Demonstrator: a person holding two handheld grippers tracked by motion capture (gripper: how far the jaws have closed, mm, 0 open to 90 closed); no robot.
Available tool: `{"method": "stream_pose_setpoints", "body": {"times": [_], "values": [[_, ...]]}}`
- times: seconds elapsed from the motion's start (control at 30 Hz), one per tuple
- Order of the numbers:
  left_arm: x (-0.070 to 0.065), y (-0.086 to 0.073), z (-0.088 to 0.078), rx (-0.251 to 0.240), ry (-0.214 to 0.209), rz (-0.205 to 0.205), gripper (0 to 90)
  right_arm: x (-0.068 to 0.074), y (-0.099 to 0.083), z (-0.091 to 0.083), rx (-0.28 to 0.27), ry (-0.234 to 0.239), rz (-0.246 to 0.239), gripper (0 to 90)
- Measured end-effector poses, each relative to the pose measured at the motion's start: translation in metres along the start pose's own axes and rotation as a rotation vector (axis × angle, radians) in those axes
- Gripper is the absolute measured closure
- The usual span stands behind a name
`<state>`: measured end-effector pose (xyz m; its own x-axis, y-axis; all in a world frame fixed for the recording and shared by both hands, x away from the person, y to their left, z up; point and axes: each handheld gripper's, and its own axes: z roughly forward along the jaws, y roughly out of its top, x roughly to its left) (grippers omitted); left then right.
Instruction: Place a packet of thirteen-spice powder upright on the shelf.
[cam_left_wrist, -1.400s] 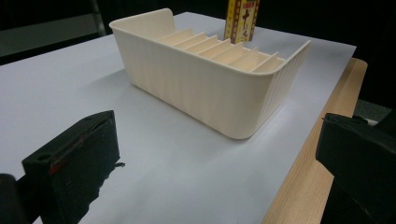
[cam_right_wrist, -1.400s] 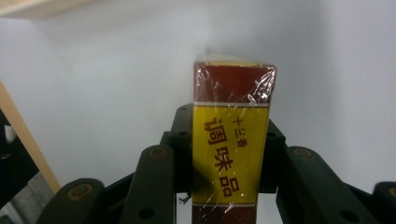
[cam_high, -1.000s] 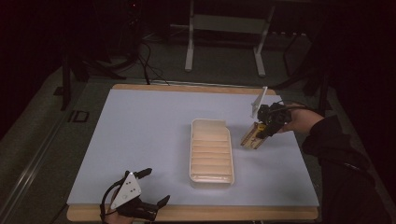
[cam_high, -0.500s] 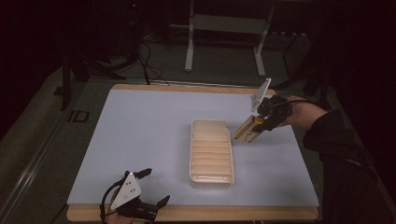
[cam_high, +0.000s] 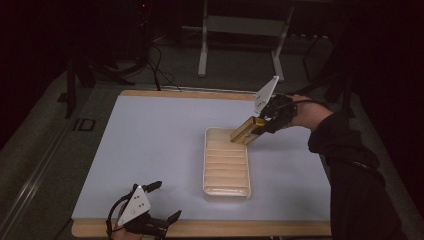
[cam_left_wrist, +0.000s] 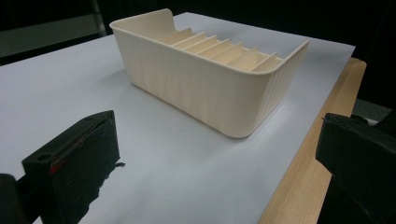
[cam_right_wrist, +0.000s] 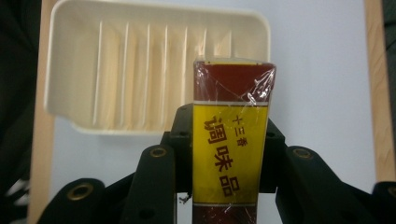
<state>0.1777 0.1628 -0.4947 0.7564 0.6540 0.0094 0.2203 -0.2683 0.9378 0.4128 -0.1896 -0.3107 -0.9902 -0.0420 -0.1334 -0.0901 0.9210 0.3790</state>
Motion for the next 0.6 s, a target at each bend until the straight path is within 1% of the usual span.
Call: {"method": "stream_pose_setpoints", "body": {"times": [0.03, 0.07, 0.13, 0.2, 0.27, 0.3, 0.37, 0.47, 0.53, 0.6], "values": [[0.0, 0.0, 0.0, -0.001, 0.001, -0.001, 0.0, -0.001, 0.002, 0.001, -0.013, 0.001, -0.009, 68.0], [0.0, 0.0, 0.0, -0.001, 0.001, -0.001, 0.0, -0.001, 0.002, 0.001, -0.013, 0.001, -0.009, 68.0], [0.0, 0.0, 0.0, -0.001, -0.001, -0.001, 0.0, -0.005, 0.006, 0.005, -0.045, 0.001, -0.034, 68.0], [0.0, 0.0, 0.0, -0.002, -0.004, 0.001, 0.0, -0.008, 0.009, 0.01, -0.063, -0.003, -0.054, 68.0], [0.0, 0.0, 0.0, 0.001, -0.007, 0.002, 0.0, -0.011, 0.009, 0.014, -0.07, -0.009, -0.056, 67.9], [0.0, 0.0, 0.0, 0.001, -0.008, 0.002, 0.0, -0.012, 0.009, 0.017, -0.079, -0.016, -0.059, 67.9], [0.0, 0.0, 0.0, -0.002, -0.008, -0.002, 0.0, -0.015, 0.007, 0.023, -0.105, -0.013, -0.065, 67.9], [0.0, 0.0, 0.0, 0.0, -0.008, -0.002, 0.0, -0.018, 0.004, 0.031, -0.093, -0.007, -0.072, 67.9], [0.0, 0.0, 0.0, -0.001, -0.009, -0.003, 0.0, -0.021, 0.002, 0.037, -0.088, -0.015, -0.075, 67.9], [0.0, 0.0, 0.0, 0.001, -0.008, -0.002, 0.0, -0.024, -0.001, 0.04, -0.097, -0.034, -0.071, 67.9]]}}
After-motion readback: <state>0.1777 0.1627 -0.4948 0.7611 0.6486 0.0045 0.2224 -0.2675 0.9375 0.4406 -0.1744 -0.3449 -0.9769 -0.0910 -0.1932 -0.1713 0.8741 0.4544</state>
